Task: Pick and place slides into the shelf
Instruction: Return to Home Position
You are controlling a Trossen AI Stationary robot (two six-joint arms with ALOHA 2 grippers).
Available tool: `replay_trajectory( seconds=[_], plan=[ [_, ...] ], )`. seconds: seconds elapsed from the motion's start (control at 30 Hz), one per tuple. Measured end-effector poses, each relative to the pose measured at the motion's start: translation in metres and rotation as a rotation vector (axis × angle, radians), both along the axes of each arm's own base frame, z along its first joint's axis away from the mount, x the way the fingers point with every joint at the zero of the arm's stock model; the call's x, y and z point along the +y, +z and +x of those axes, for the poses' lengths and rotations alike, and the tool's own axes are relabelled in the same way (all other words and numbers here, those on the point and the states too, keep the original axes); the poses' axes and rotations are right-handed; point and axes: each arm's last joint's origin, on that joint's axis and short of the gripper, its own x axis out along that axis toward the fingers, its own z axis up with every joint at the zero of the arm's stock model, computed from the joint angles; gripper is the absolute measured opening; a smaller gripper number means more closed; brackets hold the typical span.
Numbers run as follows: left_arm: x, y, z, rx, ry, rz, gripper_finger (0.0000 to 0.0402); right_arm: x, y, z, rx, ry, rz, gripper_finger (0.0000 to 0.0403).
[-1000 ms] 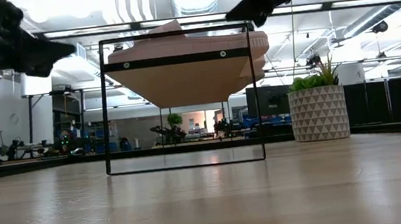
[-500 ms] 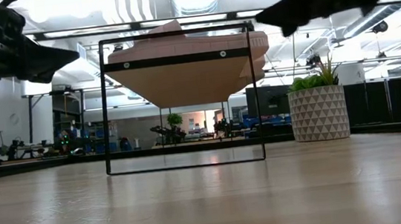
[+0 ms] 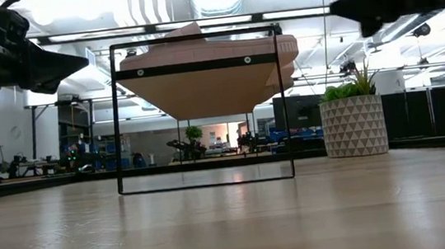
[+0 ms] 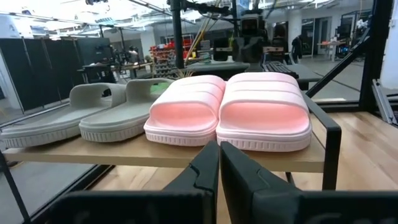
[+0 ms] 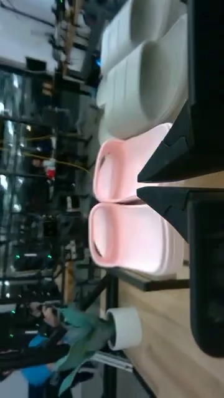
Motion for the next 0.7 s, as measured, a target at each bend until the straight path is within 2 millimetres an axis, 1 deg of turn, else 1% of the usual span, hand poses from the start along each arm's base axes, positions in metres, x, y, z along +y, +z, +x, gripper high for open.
replay_trajectory(
  seconds=[0.13,0.23,0.33,0.4,0.5,0.6,0.7],
  plan=[
    [0.000,0.000,0.000,0.001,0.001,0.006,0.0000,0.009,-0.013,-0.019,0.017,-0.062,-0.038,0.0013],
    [0.000,0.002,-0.001,0.025,0.016,0.051,0.0000,0.012,-0.021,-0.030,0.019,-0.046,-0.117,0.0013],
    [0.001,0.006,-0.003,0.039,0.029,0.035,0.0000,0.011,-0.024,-0.038,-0.035,-0.048,-0.101,0.0013],
    [0.001,0.002,-0.003,0.069,0.024,-0.008,0.0000,0.011,-0.028,-0.043,-0.018,-0.035,-0.071,0.0013],
    [0.001,-0.003,-0.002,0.093,0.028,-0.052,0.0000,0.011,-0.037,-0.049,0.015,-0.020,-0.054,0.0013],
    [0.001,-0.003,-0.002,0.097,0.024,-0.050,0.0000,0.011,-0.044,-0.047,0.036,-0.021,-0.064,0.0013],
    [-0.001,-0.004,-0.002,0.104,-0.046,-0.049,0.0000,0.011,-0.050,-0.045,0.060,-0.022,-0.054,0.0013]
  ],
)
